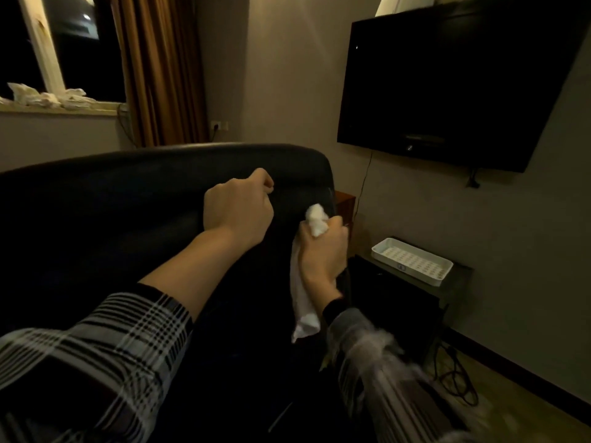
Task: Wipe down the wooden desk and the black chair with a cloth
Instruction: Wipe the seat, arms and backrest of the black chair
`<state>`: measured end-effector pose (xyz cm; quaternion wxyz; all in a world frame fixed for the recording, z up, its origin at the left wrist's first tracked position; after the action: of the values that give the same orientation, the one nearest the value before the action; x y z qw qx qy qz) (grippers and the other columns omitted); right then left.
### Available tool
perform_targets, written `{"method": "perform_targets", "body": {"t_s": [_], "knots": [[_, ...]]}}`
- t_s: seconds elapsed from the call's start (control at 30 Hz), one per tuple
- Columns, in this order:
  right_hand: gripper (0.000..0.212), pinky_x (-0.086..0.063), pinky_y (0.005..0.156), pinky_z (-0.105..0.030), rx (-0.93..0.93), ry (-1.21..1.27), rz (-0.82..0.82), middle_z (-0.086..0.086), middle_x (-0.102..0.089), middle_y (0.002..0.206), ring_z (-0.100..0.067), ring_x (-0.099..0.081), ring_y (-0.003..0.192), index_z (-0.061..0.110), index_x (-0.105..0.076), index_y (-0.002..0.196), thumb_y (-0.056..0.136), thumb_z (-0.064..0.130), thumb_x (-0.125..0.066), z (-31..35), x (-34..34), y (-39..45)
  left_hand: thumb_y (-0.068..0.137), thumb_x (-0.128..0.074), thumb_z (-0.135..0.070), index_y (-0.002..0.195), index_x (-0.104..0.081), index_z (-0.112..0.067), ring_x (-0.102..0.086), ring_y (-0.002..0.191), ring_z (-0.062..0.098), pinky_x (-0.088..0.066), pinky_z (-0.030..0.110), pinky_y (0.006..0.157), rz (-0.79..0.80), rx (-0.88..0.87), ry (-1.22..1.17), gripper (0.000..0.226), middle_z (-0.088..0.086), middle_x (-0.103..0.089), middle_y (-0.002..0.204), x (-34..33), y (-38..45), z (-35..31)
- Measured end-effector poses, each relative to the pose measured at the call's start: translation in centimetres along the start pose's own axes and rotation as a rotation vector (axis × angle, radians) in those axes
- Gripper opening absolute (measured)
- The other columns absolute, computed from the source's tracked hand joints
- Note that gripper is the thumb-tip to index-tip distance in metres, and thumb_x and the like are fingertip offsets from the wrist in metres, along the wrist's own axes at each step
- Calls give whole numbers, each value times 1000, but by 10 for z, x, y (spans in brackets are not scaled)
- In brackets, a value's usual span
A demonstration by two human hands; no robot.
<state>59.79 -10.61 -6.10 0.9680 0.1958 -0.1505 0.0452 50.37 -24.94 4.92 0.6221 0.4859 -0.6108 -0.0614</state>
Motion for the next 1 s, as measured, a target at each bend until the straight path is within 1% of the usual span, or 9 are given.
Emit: {"method": "perform_targets", "body": {"t_s": [0.27, 0.6, 0.7, 0.77, 0.83, 0.87, 0.93, 0.97, 1.0], "knots": [[26, -44, 69, -36, 178, 63, 64, 0, -49, 93, -20, -53, 82, 21, -42, 84, 83, 36, -64, 20, -6, -28, 98, -38, -18, 123, -50, -25, -57, 78, 21, -34, 31, 66, -14, 26, 63, 29, 4, -65, 90, -5, -3, -1], [23, -38, 64, -30, -79, -1, 177, 4, -46, 91, -14, -51, 78, 22, -44, 84, 83, 32, -65, 25, 9, -23, 95, -42, -27, 127, -49, -29, -64, 81, 20, -37, 27, 64, 170, 73, 22, 32, -1, -68, 92, -1, 4, -9], [26, -40, 62, -28, -34, 10, 252, 6, -46, 91, -11, -50, 76, 22, -45, 84, 82, 37, -66, 54, 13, -23, 87, -53, -17, 117, -59, -23, -65, 84, 20, -46, 35, 86, 166, -106, 0, 31, -2, -71, 94, 4, 27, -24], [28, -41, 61, -28, -28, 53, 275, 6, -47, 90, -11, -50, 75, 21, -46, 84, 81, 40, -65, 73, 9, -24, 78, -61, -13, 112, -63, -20, -60, 104, 21, -23, 45, 110, 68, -228, 18, 34, -1, -67, 106, 10, 52, -40], [27, -43, 62, -32, -65, 108, 247, 3, -49, 91, -13, -51, 74, 19, -46, 84, 82, 38, -66, 81, 6, -21, 84, -57, -22, 129, -50, -19, -42, 128, 22, -3, 49, 115, 171, -158, 107, 46, 2, -53, 131, -5, 83, -39], [26, -42, 61, -33, -121, 141, 211, 1, -49, 91, -14, -51, 73, 18, -46, 83, 83, 36, -65, 79, 7, -15, 90, -50, -31, 137, -40, -19, -38, 131, 23, -4, 50, 115, 287, -72, 160, 50, 4, -48, 136, -19, 97, -32], [23, -37, 62, -31, -256, 189, 123, -1, -49, 90, -12, -49, 70, 17, -45, 80, 84, 29, -64, 62, 10, -3, 96, -35, -49, 133, -42, -16, -53, 111, 27, -33, 47, 103, 500, 84, 251, 50, 8, -58, 117, -46, 107, -14], [23, -36, 63, -29, -282, 186, 100, -1, -49, 89, -12, -48, 70, 18, -44, 79, 84, 28, -64, 57, 9, 3, 96, -30, -55, 120, -51, -14, -58, 87, 25, -44, 40, 82, 519, 128, 281, 52, 7, -60, 95, -52, 107, -8], [24, -35, 63, -28, -258, 160, 99, 1, -47, 89, -13, -48, 70, 19, -42, 78, 84, 27, -64, 57, 6, 7, 95, -27, -59, 104, -54, -13, -54, 69, 22, -42, 34, 64, 481, 141, 305, 54, 4, -55, 77, -52, 107, -6]]}}
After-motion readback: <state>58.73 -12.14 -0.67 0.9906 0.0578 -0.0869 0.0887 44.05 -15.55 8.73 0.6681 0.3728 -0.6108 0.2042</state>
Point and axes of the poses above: each hand's wrist, its own y-axis towards the middle knuckle, its own x-axis out of the back of the hand, z = x × y, the point moved 10 cm from there along y, towards the middle knuckle
